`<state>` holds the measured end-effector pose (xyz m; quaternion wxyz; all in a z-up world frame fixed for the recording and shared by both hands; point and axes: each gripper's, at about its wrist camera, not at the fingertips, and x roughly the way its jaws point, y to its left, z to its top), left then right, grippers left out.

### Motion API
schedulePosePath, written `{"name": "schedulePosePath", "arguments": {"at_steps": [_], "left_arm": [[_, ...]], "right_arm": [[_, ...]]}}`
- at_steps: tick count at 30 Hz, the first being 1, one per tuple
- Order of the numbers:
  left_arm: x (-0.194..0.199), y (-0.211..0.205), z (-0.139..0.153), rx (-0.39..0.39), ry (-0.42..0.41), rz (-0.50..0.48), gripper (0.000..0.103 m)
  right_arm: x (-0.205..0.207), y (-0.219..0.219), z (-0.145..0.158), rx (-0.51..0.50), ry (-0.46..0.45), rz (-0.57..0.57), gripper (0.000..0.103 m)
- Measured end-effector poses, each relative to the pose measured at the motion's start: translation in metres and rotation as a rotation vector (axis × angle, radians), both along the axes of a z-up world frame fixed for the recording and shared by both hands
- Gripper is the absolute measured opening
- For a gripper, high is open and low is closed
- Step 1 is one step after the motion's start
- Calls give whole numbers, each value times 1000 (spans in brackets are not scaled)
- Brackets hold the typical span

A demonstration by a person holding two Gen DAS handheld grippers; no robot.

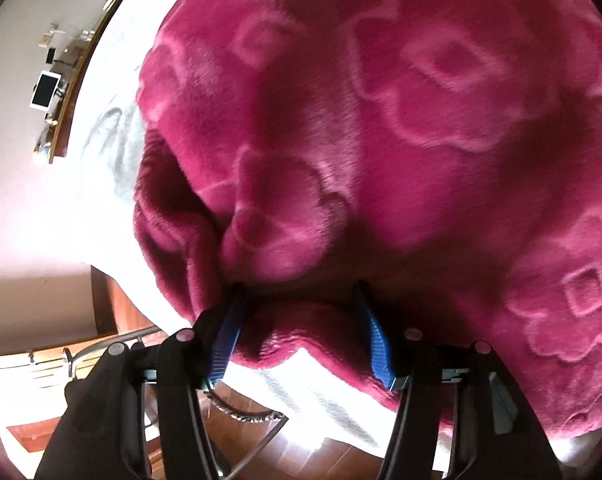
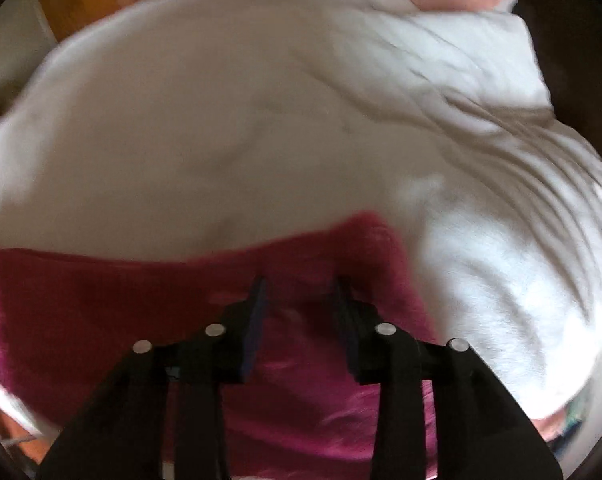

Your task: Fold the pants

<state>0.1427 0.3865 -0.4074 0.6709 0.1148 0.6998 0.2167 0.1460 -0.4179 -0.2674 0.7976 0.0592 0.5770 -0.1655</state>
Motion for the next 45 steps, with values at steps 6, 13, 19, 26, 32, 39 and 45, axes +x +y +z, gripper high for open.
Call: {"name": "schedulePosePath", "arguments": {"at_steps": [6,13,19,26,32,39,45], "left_arm": [[2,6,-7,16,16,10,57],[2,3,4,-22,-50,45,56],[-1,15,46,-158,-219,94,56],[23,48,64,-168,-276,120,56],[51,71,43,-159,-194,87,62],[62,54,46,-191,-194,-35,60],[57,44,73,-243,-242,-78,60]], "right_arm": [[12,-15,-15,4,32,-39,13],[-8,0,8,-26,-21,1,21],[-54,24,35,-44,-89,42,42],[-90,36,4,-54,31,-23,42],[-93,20,-11,-45,85,-182,42],[-109,9,32,30,-49,-358,42],[-163,-12,36,185,-136,-600,45]]}}
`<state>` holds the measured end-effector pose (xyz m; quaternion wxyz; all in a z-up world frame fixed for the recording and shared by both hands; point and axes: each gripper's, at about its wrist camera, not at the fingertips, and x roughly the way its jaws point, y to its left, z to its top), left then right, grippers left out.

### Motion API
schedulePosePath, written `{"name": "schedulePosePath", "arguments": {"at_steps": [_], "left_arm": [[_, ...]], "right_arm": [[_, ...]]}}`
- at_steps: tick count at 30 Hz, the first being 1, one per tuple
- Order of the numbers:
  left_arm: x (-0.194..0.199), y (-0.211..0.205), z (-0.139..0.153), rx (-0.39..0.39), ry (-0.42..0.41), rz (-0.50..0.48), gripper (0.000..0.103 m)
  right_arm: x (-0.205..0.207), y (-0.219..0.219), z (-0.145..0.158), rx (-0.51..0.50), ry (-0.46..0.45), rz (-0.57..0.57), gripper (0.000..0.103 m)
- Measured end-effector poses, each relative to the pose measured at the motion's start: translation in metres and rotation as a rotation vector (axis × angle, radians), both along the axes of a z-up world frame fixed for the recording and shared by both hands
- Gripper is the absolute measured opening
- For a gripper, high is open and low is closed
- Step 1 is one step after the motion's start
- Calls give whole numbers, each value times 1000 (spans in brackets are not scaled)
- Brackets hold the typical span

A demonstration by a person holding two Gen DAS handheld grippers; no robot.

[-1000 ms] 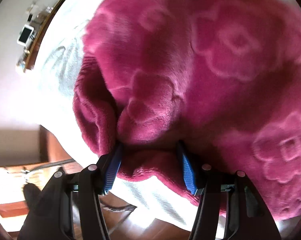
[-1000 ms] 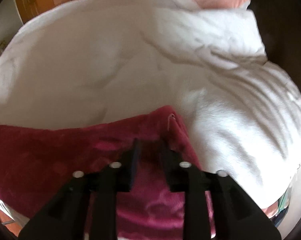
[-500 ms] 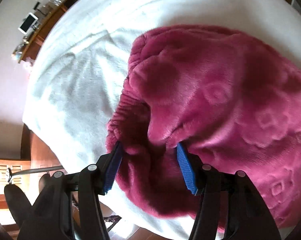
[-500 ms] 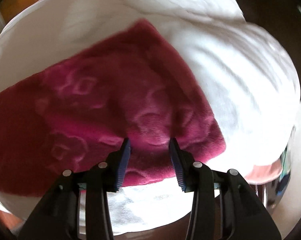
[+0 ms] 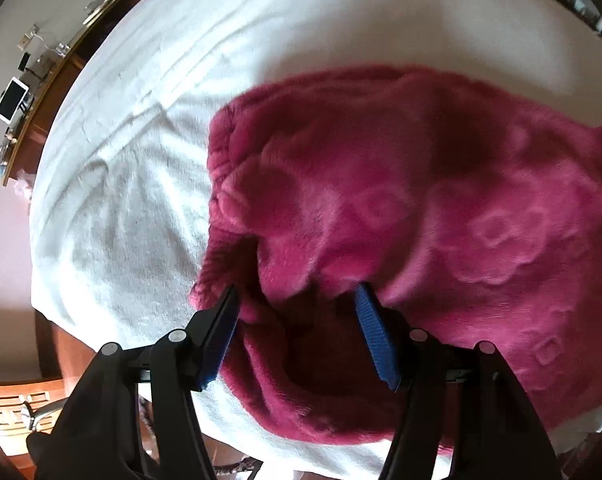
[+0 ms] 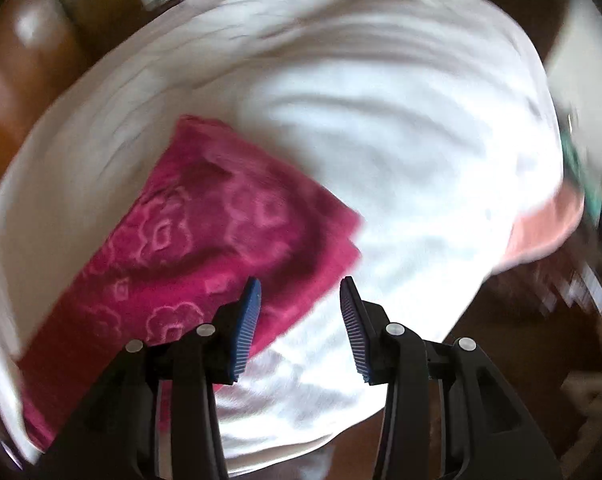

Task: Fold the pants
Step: 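Grasp the folded leg end with the right gripper and smooth it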

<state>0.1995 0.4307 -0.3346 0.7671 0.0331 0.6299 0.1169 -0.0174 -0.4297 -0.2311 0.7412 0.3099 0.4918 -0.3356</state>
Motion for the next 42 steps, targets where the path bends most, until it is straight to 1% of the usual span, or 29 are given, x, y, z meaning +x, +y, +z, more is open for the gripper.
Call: {"name": "schedulePosePath", "arguments": {"at_steps": [2,5,7,8,10,13,18,19,20,23,24,28,29,30,31,32,33,35,36,38,42], "left_arm": [[2,-5,12,-22,-24,0,60],[8,-23,26,-36,-43,-33,60],[16,-45,35,-36,-52,-70,60],[17,-55,40,-38,-58,-89,60],[13,-75,49,-42,-70,-118,61],[11,-104,61,-55,-79,-157,61],[-3,-147,69,-59,-72,-201,61],[-11,-162,71,-57,-71,-206,61],[-13,-168,72,-55,-69,-209,61],[-22,-186,76,-46,-63,-221,61],[-31,-187,79,-43,-64,-224,62],[-39,-199,82,-35,-61,-216,62],[-41,-201,83,-36,-60,-214,62],[-41,-204,82,-37,-59,-213,62],[-42,-207,81,-40,-58,-216,62],[-43,-210,80,-41,-58,-222,62],[-44,-212,77,-42,-58,-229,62],[-42,-219,76,-45,-59,-242,62],[-42,-227,77,-47,-59,-251,62],[-37,-226,72,-46,-57,-262,62],[-32,-239,74,-58,-59,-288,62]], "right_arm": [[-20,-4,-9,71,-46,-93,54],[-33,-5,-19,147,-114,-154,56],[-33,-5,-21,188,-165,-180,59],[-32,-9,-22,206,-193,-194,61],[-31,-19,-24,220,-219,-211,62],[-24,-31,-29,226,-218,-214,62],[-19,-47,-49,254,-203,-226,62],[-19,-48,-53,264,-202,-229,62],[-18,-50,-59,283,-207,-232,62],[-16,-52,-64,302,-228,-226,66],[-15,-53,-65,305,-233,-218,67],[-10,-55,-68,294,-226,-172,66],[-9,-55,-68,286,-218,-163,64],[-3,-55,-66,273,-203,-141,56],[1,-51,-63,253,-192,-104,52],[4,-48,-60,239,-184,-81,43],[7,-45,-56,224,-176,-57,31],[13,-38,-47,204,-175,-4,22],[16,-35,-43,189,-170,15,20],[19,-28,-33,163,-171,56,17],[26,-5,-6,114,-203,149,16]]}}
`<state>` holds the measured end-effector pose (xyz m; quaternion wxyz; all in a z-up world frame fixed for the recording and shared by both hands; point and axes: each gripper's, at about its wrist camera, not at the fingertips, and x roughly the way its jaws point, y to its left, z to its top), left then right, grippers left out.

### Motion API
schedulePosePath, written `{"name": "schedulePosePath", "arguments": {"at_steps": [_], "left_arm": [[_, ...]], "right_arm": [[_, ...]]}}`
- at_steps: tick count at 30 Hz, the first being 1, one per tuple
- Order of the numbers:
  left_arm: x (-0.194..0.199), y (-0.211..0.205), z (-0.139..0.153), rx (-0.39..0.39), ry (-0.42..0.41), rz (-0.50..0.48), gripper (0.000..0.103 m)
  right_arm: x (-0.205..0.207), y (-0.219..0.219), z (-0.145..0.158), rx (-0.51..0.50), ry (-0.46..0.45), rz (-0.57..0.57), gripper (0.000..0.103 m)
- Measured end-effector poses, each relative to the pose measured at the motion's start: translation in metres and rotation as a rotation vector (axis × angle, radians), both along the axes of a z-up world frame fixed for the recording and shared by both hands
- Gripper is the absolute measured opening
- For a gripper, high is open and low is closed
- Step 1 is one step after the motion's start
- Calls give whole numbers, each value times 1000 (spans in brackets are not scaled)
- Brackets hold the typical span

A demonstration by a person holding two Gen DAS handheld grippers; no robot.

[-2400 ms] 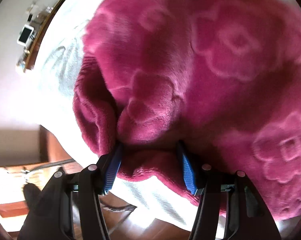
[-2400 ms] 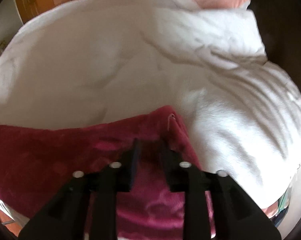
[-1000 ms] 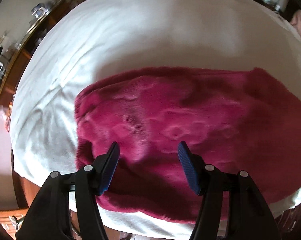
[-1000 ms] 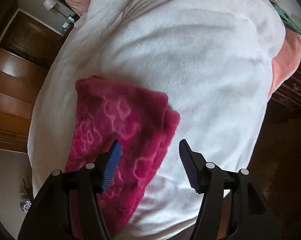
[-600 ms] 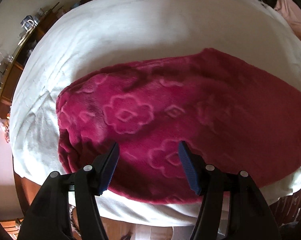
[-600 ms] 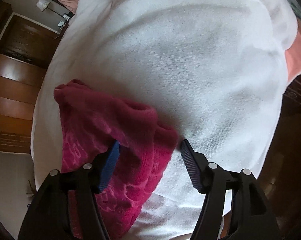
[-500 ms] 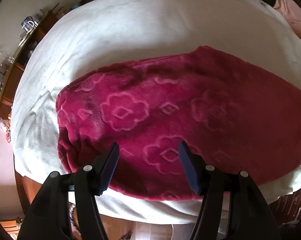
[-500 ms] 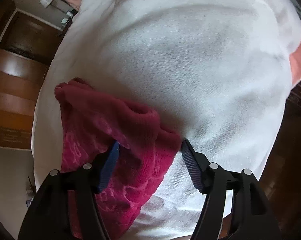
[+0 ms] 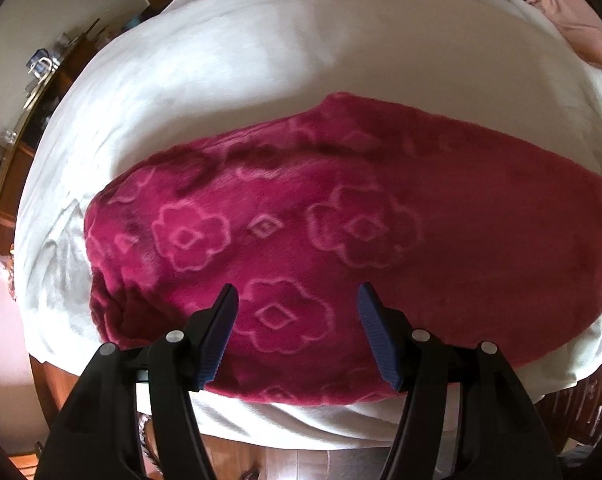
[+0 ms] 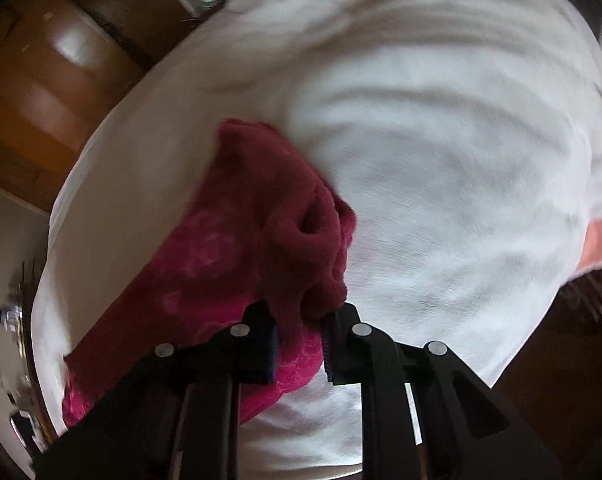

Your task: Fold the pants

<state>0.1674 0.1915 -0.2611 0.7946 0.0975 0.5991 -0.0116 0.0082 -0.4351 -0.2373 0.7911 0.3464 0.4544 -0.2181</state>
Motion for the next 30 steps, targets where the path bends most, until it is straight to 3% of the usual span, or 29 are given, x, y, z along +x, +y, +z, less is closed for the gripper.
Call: {"name": "schedulePosePath", "arguments": {"at_steps": [8,15,25,30], "left_arm": [[8,-3,1,-48,-11,-43,67],[15,22,-4,-78,-3,-43,67],[27,86,-23,-118,51,11,67],[33,98,-38,-119,78,-28,67]], "right_arm": [[35,81,60,-151,-79,229,16],[66,170,81,-173,-119,405,16],[102,299,57,-138,-92,622,16],[107,382,-1,-154,-6,803,16]]}}
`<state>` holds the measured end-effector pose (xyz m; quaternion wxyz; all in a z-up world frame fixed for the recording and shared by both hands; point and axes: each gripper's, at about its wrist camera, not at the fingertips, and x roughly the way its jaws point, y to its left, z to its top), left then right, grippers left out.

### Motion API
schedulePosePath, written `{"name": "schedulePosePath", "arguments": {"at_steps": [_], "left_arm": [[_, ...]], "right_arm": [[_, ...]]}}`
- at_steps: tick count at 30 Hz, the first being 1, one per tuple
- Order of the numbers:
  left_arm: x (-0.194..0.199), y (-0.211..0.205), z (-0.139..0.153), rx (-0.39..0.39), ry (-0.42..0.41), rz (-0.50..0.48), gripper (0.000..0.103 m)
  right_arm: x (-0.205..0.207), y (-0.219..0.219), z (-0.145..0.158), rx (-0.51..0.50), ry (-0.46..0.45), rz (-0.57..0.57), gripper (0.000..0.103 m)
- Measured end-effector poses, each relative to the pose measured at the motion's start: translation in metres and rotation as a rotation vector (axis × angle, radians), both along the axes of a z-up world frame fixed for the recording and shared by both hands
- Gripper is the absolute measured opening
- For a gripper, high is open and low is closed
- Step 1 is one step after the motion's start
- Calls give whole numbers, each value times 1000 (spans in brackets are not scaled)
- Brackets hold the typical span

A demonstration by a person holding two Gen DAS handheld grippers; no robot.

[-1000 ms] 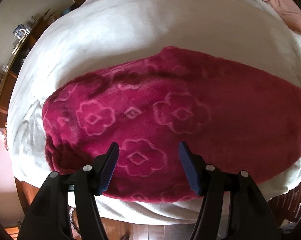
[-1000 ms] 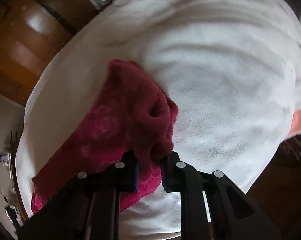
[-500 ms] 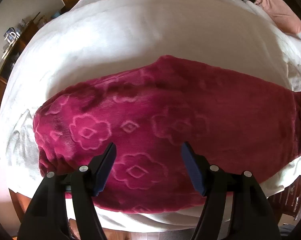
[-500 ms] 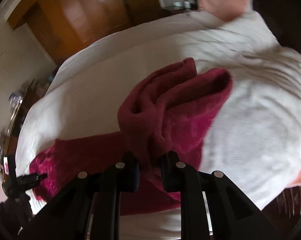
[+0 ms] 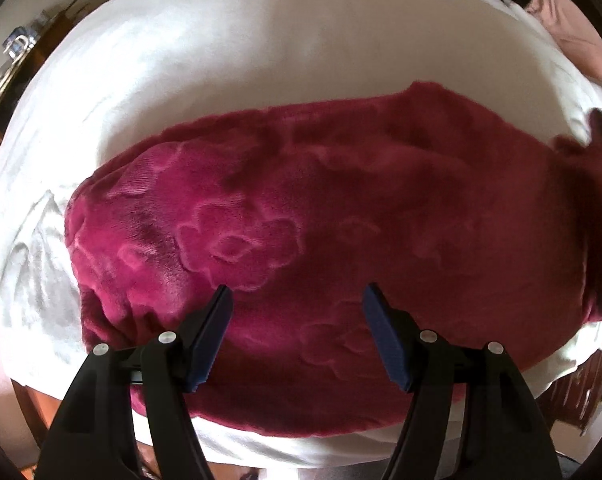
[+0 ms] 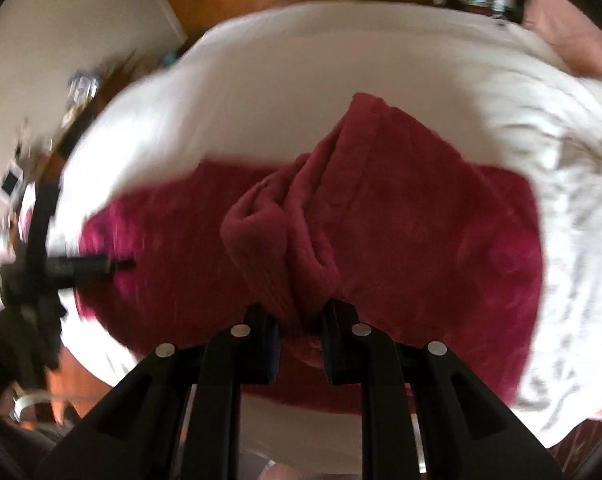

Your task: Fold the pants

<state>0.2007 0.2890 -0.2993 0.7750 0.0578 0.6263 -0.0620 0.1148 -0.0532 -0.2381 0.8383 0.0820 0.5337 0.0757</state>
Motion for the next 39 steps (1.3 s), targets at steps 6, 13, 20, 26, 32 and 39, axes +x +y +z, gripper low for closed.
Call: {"name": "schedulePosePath", "arguments": {"at_steps": [6,13,20,26,32,39], "left_arm": [[7,-15,-12,-99,44,-83,69],[24,-54,-21,-398,154,-152,77],[37,-95,-23,-559,246,-195,78],[38,-125,-31,-634,347,-231,78],[38,-135,-38,-654,391,-196,35],[37,-108,3,-642,242,-223,20]], "right_arm": [[-14,38,-44,-37,76,80,16],[-20,44,-53,-64,79,60,16],[-28,47,-46,-112,62,85,16],[-31,49,-43,-111,53,90,16],[-34,50,-30,-93,31,107,16],[-29,63,-14,-16,-7,176,16]]}}
